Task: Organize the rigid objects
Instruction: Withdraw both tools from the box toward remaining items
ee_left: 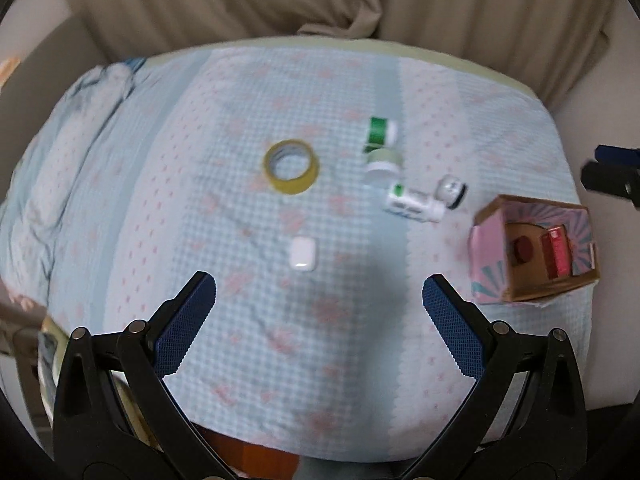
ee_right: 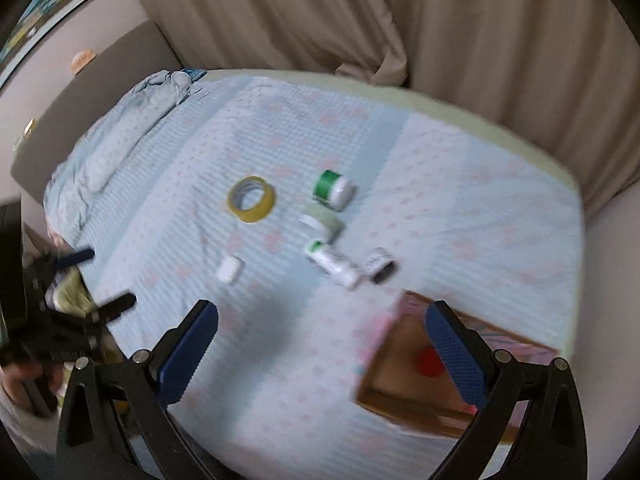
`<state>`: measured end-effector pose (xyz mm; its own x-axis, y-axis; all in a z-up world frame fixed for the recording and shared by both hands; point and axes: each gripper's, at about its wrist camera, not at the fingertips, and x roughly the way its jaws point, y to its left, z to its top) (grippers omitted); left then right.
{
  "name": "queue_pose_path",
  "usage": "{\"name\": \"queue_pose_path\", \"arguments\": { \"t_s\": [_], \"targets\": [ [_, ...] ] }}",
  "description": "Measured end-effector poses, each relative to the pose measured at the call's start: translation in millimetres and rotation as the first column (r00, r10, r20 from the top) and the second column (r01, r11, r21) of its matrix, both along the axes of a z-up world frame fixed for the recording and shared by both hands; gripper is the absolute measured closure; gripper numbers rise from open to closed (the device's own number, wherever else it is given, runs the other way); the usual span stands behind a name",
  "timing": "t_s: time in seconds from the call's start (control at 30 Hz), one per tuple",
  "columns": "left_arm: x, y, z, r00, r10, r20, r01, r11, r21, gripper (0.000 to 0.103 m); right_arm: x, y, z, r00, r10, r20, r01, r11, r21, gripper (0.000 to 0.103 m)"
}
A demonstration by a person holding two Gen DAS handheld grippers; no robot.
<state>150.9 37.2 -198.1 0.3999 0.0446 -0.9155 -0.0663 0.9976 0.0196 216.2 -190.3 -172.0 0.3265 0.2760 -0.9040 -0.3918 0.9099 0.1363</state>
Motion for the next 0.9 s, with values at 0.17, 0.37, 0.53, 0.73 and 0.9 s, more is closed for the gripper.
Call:
{"name": "queue_pose_path", "arguments": {
  "t_s": [0.17, 0.37, 0.53, 0.73, 0.9],
  "targets": [
    [16, 30, -35, 0.999, 0.022, -0.049, -0.023, 0.999, -0.022, 0.000, 38, 38, -35, 0.996, -0.048, -0.071, 0.049, 0.999, 0.022, 0.000],
    [55, 47, -105, 0.989, 0.013, -0.149, -0.024, 0.997, -0.072, 0.001, 90, 59, -88, 0.980, -0.131, -0.149, 0.137, 0.990, 0.028, 0.000],
    [86, 48, -165, 0.980, 0.005, -0.200, -0.026, 0.995, -0.099, 0.005, 134, 64, -138, 0.940, -0.220, -0.262, 0.246, 0.967, 0.069, 0.000],
    [105, 45, -230, 0.969, 0.010, -0.245, -0.033, 0.996, -0.089, 0.016, 169, 76, -197, 0.900, -0.270, -0.342, 0.302, 0.952, 0.044, 0.000],
    [107, 44, -269, 0.959, 0.028, -0.283, -0.052, 0.996, -0.078, 0.023, 182, 78, -244, 0.833, -0.344, -0.434, 0.404, 0.913, 0.051, 0.000]
  ]
}}
